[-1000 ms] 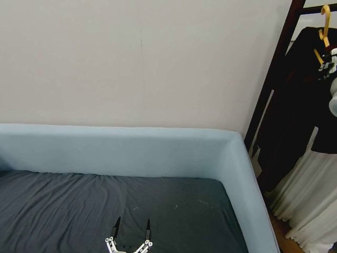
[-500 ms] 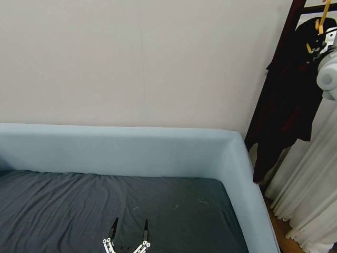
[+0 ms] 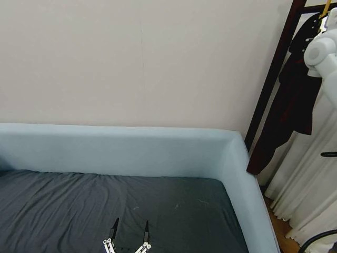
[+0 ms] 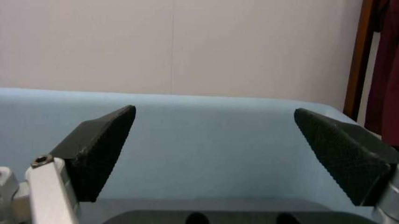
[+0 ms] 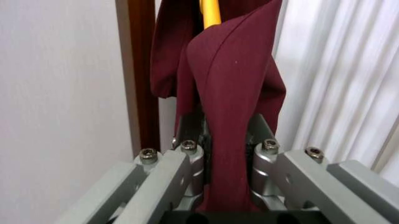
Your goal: Pick up the clothes from the sofa and hang them on the clothes hanger.
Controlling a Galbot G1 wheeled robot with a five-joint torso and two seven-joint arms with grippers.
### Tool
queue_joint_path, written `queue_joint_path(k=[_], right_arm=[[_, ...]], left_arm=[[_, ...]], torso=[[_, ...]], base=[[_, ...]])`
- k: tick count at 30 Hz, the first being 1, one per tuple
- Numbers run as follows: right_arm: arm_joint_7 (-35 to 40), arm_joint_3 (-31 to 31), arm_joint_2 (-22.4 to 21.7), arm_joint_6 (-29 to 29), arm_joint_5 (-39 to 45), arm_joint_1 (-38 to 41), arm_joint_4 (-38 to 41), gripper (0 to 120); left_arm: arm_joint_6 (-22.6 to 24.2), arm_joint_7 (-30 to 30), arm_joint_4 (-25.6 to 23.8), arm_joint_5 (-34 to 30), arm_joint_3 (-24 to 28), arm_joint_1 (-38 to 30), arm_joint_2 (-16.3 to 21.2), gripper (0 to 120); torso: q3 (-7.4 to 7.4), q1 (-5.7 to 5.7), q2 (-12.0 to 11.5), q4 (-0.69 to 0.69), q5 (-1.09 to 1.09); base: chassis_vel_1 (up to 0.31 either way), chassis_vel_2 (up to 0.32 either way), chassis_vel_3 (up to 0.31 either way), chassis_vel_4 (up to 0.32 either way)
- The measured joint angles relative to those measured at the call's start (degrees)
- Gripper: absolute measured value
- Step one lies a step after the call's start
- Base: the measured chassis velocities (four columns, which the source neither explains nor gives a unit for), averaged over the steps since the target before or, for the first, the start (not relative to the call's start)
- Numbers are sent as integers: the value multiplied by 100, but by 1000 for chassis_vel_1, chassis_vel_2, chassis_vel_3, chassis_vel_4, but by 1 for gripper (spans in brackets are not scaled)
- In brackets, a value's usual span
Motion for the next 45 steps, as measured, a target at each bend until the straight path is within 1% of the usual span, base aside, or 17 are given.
queue_joint_path(k=[3,9,13,17,21,27,29,31,33,34,36,37,38,39,43,44,45], right_arm=[[252,-41,243,-42,226,158,-354,8],[420,-49,450,2,389,271,-706,8],[496,-95,568,83,373,380,-1052,8],[544,-99,597,84,447,405,-1182,8],[572,-110,611,99,595,409,-1298,8],[552,-151,572,40,746,383,-1197,8],[534,-151,555,28,761,365,-1164,11],[488,-155,488,-6,774,308,-1017,22],[455,-158,445,-9,766,273,-921,26],[455,-158,445,-9,766,273,-921,26],[427,-159,375,-11,760,218,-765,34],[411,-159,326,-12,749,183,-664,45],[392,-159,276,-12,738,148,-564,48],[392,-159,276,-12,738,148,-564,48],[227,-138,-38,57,693,-72,92,66],[227,-138,-38,57,693,-72,92,66],[126,-100,-195,163,662,-181,403,72]], left_arm=[[-7,-5,0,-12,9,1,20,100],[55,-63,-39,-76,24,23,107,100],[206,-133,-122,-135,-73,19,168,100],[218,-138,-154,-140,-87,36,173,100],[219,-139,-191,-137,-97,61,157,100],[218,-139,-261,-120,-143,122,150,100],[217,-139,-265,-119,-157,133,152,100],[215,-143,-280,-117,-186,152,156,100],[215,-145,-285,-117,-196,157,157,100],[215,-145,-285,-117,-196,157,157,100],[215,-147,-299,-117,-212,165,157,100],[215,-148,-304,-116,-221,168,158,100],[218,-150,-304,-116,-231,173,158,100],[218,-150,-304,-116,-231,173,158,100],[229,-157,-305,-115,-268,187,152,100],[229,-157,-305,-115,-268,187,152,100],[232,-160,-305,-115,-280,190,143,100]], torso=[[0,0,0,0,0],[0,0,0,0,1],[0,0,0,1,2],[0,0,0,0,2],[0,0,0,-2,5],[-1,0,0,-2,4],[0,0,0,-2,4],[0,0,0,-2,5],[0,0,0,-2,5],[0,0,0,-2,5],[0,0,0,-2,5],[0,0,0,-1,5],[-1,0,0,-1,4],[-1,0,0,-1,4],[0,0,0,0,5],[0,0,0,0,5],[0,0,0,0,4]], base=[[0,0,0,0],[0,0,0,0],[0,0,0,0],[0,0,0,0],[0,0,0,0],[0,0,0,0],[0,0,0,0],[0,0,0,0],[0,0,0,0],[0,0,0,0],[0,0,0,0],[0,0,0,0],[0,0,0,0],[0,0,0,0],[0,0,0,0],[0,0,0,0],[0,0,0,0]])
